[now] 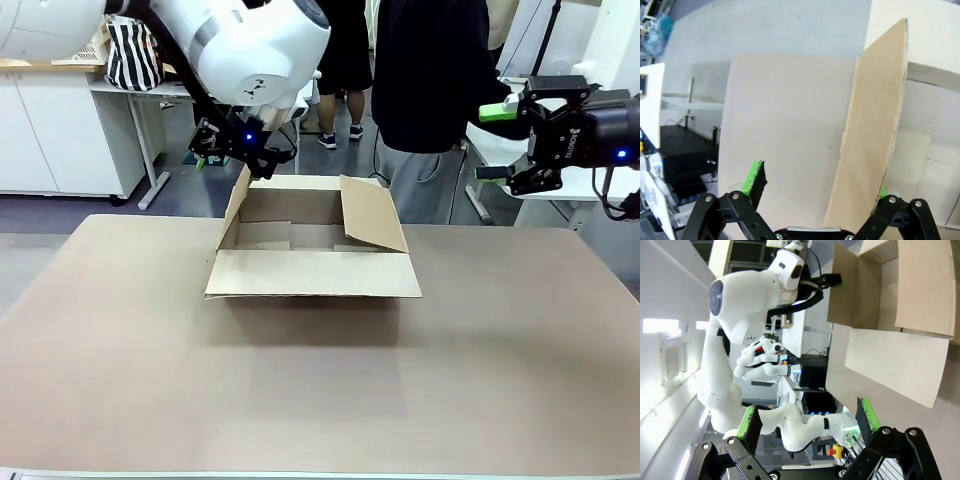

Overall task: Pack the gift set into the box.
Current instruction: Place both hands on the side flaps of the Package Box and spread them outward.

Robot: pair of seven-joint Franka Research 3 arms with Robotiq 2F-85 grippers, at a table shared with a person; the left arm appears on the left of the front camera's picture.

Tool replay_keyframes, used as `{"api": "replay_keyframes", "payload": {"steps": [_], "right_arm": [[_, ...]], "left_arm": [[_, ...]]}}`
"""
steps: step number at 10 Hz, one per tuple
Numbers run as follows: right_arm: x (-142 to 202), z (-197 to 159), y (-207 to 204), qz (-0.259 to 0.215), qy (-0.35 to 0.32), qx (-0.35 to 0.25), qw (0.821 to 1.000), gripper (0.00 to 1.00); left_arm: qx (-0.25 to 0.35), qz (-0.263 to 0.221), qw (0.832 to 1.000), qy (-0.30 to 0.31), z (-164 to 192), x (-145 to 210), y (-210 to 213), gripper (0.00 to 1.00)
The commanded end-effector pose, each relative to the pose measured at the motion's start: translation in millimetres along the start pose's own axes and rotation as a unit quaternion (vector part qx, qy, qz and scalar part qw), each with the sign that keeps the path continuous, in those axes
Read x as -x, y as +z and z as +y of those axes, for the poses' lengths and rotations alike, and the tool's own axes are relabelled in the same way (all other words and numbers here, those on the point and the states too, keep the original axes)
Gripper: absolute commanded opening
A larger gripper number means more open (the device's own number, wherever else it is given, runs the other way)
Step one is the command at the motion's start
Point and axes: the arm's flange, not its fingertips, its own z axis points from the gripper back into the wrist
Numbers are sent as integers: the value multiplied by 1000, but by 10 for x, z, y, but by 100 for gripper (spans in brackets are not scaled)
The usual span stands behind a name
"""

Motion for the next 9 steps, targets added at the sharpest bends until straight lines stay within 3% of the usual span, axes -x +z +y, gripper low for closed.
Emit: {"api": "replay_keyframes", "payload": {"steps": [1,6,9], "right_arm": [[-27,6,-35,-5,12,-14,1000,100],[-27,6,-35,-5,12,-14,1000,100],[-27,6,-35,-5,12,-14,1000,100]], "left_arm": [[34,7,999,22,311,126,-62,100],[127,26,991,39,736,252,-318,100],[250,24,967,36,1125,359,-561,100]]}}
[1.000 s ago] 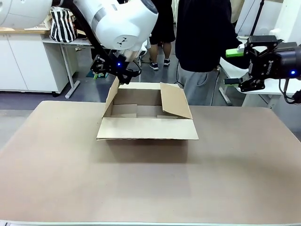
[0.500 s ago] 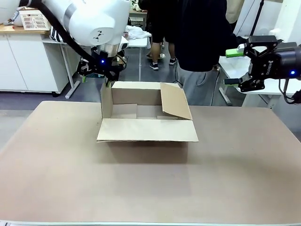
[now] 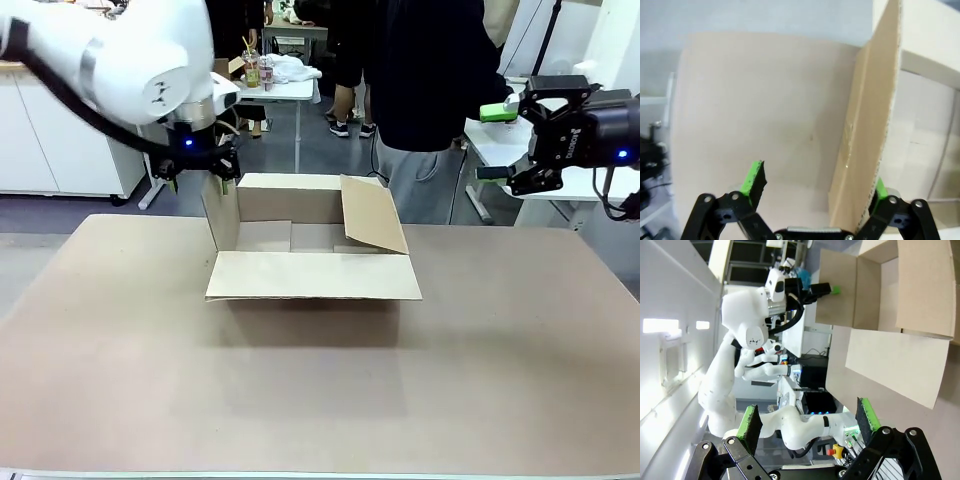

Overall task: Pack the gift set into the box.
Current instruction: Place both hands on the side flaps of the Package Box and spread them outward.

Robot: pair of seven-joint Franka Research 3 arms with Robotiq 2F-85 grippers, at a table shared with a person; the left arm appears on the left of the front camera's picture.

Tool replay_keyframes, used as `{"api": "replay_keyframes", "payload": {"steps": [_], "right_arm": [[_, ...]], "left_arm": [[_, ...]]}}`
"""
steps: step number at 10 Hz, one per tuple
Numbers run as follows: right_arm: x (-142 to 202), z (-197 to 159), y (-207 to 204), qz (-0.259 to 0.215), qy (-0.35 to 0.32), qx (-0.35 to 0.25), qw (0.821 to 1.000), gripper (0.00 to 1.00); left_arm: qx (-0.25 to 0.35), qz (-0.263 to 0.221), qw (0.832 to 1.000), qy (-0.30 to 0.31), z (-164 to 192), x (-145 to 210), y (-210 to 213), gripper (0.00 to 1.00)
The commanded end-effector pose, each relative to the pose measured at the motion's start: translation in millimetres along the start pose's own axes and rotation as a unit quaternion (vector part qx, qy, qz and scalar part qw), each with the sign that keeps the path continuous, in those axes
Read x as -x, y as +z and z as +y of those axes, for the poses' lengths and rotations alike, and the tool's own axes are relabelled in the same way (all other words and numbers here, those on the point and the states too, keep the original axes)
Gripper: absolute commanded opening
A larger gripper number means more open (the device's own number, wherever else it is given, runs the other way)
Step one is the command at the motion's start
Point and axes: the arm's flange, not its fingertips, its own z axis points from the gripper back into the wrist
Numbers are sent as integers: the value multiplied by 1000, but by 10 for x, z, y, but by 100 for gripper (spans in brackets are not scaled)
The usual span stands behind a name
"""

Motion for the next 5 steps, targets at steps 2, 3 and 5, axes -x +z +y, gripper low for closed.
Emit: {"api": "replay_keyframes", "payload": {"steps": [2,3,5], "right_arm": [[-27,7,-35,-6,12,-14,1000,100],[-27,7,-35,-6,12,-14,1000,100],[-27,7,-35,-6,12,-14,1000,100]], "left_arm": [[111,11,994,4,564,186,0,100],[133,9,991,7,669,215,-5,100],[137,17,990,23,887,264,-83,100]]}}
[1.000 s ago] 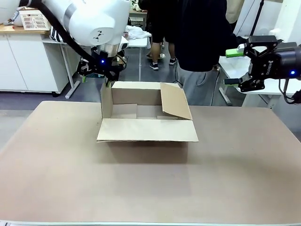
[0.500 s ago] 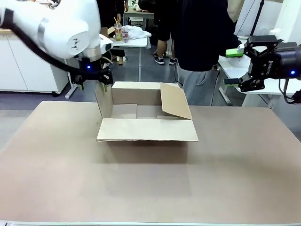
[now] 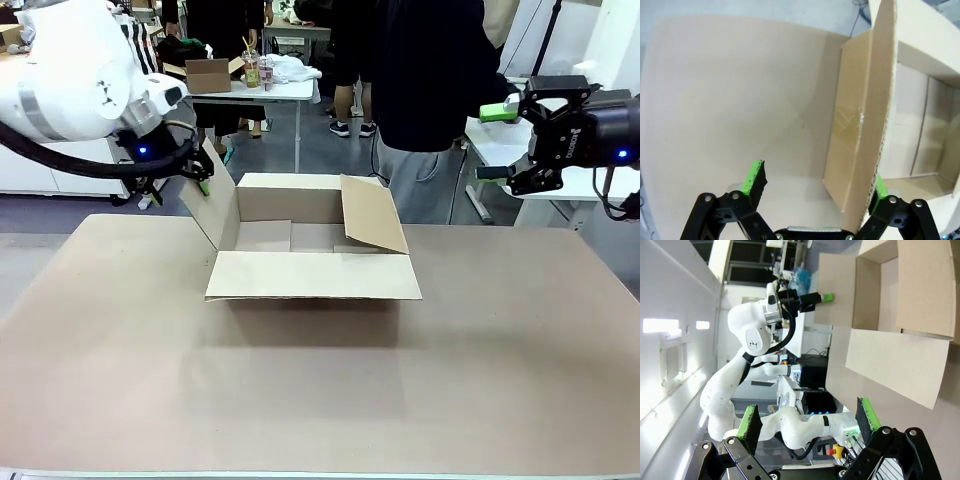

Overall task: Pack the gift set into the box.
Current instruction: Place both hands on the side flaps of the Package Box and spread them outward.

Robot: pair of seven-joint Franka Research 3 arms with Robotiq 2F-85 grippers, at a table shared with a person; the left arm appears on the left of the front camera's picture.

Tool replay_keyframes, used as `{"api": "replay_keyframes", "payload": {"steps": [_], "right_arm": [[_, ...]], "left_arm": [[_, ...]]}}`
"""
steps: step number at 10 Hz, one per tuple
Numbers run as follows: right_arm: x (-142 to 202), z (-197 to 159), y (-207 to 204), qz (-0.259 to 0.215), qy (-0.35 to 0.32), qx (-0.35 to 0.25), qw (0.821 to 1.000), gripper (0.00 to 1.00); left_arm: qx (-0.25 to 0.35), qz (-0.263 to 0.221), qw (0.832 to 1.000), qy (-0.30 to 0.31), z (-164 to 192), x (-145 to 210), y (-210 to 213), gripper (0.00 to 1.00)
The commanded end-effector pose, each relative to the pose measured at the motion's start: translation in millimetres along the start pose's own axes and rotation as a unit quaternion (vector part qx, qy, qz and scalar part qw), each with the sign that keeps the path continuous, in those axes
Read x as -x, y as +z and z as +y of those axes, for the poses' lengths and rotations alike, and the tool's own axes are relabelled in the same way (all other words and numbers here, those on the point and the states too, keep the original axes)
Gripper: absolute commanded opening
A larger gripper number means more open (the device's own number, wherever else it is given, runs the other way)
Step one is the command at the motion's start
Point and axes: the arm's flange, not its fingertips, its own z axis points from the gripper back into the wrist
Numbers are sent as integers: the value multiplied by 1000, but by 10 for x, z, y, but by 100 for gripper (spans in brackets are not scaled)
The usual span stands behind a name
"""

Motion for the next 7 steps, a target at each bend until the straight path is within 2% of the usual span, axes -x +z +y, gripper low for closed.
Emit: {"api": "replay_keyframes", "payload": {"steps": [1,4,5,6,7], "right_arm": [[-27,7,-35,-6,12,-14,1000,100],[-27,7,-35,-6,12,-14,1000,100],[-27,7,-35,-6,12,-14,1000,100],[-27,7,-35,-6,12,-14,1000,100],[-27,7,-35,-6,12,-14,1000,100]], "left_arm": [[9,11,1000,-1,258,110,-9,100],[78,28,997,-4,496,236,-82,100],[104,54,993,-7,520,277,-97,100],[37,21,999,8,370,149,-104,100],[37,21,999,8,370,149,-104,100]]}}
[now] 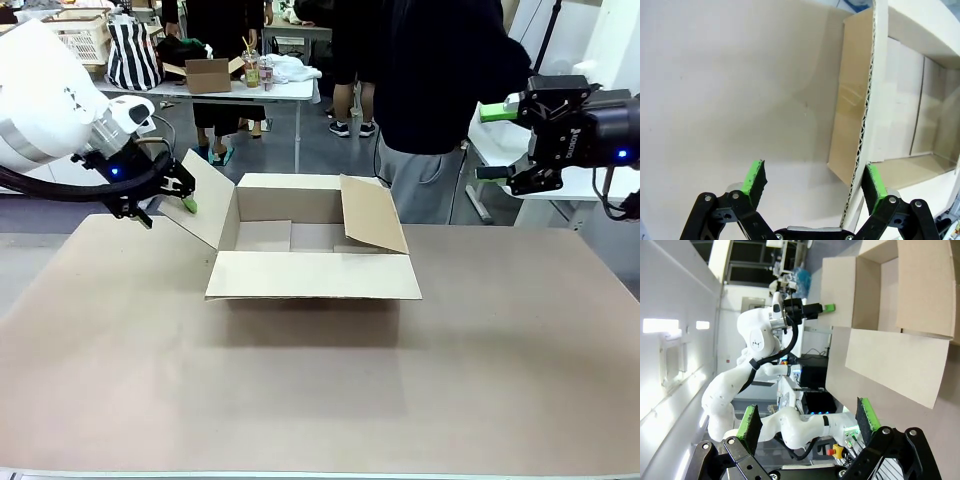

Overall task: Pack the gift set into the box.
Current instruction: Place both hands on the side flaps of the Package Box and spread them outward.

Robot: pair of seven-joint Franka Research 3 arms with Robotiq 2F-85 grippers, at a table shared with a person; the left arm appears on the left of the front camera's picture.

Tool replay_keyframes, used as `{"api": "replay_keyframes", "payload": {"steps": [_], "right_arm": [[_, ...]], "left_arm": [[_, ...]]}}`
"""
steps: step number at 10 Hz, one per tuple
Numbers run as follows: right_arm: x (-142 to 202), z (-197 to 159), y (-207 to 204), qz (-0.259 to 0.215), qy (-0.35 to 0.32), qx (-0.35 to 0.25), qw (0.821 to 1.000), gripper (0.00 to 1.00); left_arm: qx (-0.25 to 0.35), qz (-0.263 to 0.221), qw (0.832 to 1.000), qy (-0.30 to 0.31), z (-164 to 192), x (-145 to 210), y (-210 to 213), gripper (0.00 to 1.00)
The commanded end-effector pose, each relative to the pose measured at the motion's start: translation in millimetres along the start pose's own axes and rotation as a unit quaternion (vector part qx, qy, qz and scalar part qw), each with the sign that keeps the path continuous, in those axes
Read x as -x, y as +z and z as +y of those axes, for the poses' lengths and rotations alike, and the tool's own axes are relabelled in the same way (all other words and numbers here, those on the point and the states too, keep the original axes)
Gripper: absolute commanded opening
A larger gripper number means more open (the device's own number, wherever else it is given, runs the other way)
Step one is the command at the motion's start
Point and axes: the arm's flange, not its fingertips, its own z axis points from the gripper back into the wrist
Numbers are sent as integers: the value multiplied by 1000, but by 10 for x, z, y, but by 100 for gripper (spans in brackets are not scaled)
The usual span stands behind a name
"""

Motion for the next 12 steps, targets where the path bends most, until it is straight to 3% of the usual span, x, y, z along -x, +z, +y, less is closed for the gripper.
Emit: {"api": "replay_keyframes", "payload": {"steps": [1,2,3,5,7,10,12], "right_arm": [[-27,7,-36,-6,12,-14,1000,100],[0,0,0,0,0,0,1000,100],[-153,42,-312,32,-27,91,995,100],[-482,348,-864,98,-5,233,968,100],[-694,439,-1472,109,13,359,927,100],[-712,436,-2368,99,73,483,867,100],[-538,377,-2849,47,142,570,808,100]], "left_arm": [[-23,-9,1000,6,-35,-31,18,100],[-23,-9,1000,6,-35,-31,18,100],[-23,-9,1000,6,-35,-31,18,100],[-23,-9,1000,6,-35,-31,18,100],[-23,-9,1000,6,-35,-31,18,100],[-23,-9,1000,6,-35,-31,18,100],[-23,-9,1000,6,-35,-31,18,100]]}}
